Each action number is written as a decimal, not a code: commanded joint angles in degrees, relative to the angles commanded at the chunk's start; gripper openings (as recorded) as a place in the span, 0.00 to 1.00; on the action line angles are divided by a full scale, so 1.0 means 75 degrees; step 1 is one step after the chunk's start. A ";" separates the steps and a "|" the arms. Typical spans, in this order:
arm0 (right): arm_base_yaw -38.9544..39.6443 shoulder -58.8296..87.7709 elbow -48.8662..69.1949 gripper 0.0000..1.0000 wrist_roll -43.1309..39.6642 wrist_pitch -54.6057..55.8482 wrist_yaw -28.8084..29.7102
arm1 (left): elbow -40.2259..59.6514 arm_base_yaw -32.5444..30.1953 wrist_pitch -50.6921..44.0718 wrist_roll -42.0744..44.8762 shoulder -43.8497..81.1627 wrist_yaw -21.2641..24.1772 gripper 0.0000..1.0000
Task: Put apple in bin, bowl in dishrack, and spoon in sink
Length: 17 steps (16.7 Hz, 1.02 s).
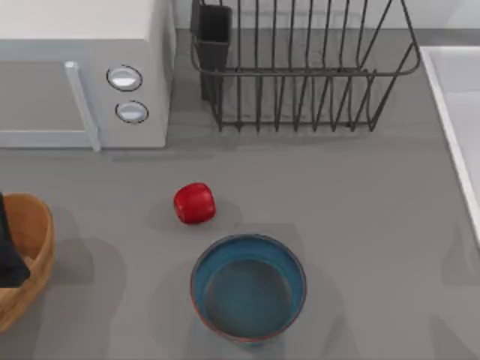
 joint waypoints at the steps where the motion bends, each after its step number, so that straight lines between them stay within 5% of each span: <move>1: 0.0000 0.0000 0.0000 1.00 0.0000 0.0000 0.0000 | 0.0000 0.0000 0.0000 0.0000 0.0000 0.0000 1.00; 8: 0.0000 0.0000 0.0000 1.00 0.0000 0.0000 0.0000 | 0.1511 -0.0736 -0.0872 0.0732 0.1626 -0.0013 1.00; 17: 0.0000 0.0000 0.0000 1.00 0.0000 0.0000 0.0000 | 0.6735 -0.2666 -0.4210 0.2944 0.8476 -0.0105 1.00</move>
